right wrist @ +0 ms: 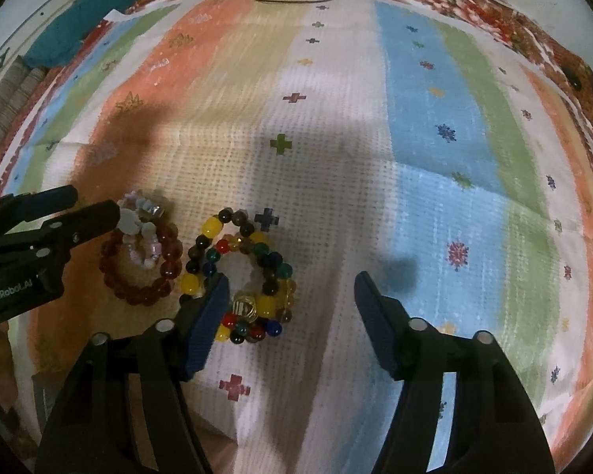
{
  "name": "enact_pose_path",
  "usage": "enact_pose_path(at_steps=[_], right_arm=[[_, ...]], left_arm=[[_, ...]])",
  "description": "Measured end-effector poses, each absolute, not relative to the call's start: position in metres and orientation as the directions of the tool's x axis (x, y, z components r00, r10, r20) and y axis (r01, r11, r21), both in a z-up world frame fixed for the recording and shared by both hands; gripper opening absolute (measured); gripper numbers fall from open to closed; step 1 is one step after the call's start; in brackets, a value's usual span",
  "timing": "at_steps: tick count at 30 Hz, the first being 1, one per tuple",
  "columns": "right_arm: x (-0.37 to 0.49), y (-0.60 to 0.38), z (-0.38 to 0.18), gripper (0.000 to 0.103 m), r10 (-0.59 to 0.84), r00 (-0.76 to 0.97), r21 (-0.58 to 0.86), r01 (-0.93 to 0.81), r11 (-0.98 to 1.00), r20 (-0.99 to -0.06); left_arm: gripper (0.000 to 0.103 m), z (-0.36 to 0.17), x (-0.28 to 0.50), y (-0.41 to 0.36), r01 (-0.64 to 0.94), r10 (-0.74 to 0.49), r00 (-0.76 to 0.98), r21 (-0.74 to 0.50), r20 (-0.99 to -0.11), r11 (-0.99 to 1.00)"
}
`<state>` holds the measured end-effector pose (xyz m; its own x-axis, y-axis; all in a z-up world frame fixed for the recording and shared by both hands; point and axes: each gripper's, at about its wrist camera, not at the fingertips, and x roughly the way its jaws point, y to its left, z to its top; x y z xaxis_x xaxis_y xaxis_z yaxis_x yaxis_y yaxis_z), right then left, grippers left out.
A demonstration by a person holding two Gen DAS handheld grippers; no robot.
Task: Organize jewelry
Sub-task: 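Move both tools back to the remaining bracelets beside the red bead bracelet, then grasp the white charm bracelet with the left tool while the right tool grasps the multicolour bracelet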
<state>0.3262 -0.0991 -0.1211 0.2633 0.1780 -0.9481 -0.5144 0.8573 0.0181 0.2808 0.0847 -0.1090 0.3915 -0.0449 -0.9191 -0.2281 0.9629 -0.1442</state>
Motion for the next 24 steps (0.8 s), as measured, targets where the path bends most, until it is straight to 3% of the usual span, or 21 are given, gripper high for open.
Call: enact_pose_path(at_steps=[10,16,21,24], right_arm=[[0.331,-0.091,-0.131,0.045,0.183,0.247,0.026,-0.527,0.849,-0.951],[0.334,-0.086,-0.137,0.022,0.18,0.23,0.028,-0.542,0.84,-0.956],[0.334,-0.082,-0.14,0.016,0.183,0.227,0.026,-0.558,0.83,-0.957],[0.334,-0.08,-0.139,0.012,0.185,0.231,0.023,-0.565,0.825,-0.955]], left_arm=[[0.049,-0.126,0.292,0.081,-0.21,-0.088,0.36,-0.172,-0.929,0.962],[0.039,-0.13,0.298,0.072,-0.176,-0.107,0.353,-0.178,-0.93,0.968],[0.016,-0.133,0.301,0.069,-0.17,-0.097,0.332,-0.161,-0.938,0.972],[0.013,-0.133,0.299,0.07,-0.181,-0.095,0.333,-0.163,-0.938,0.97]])
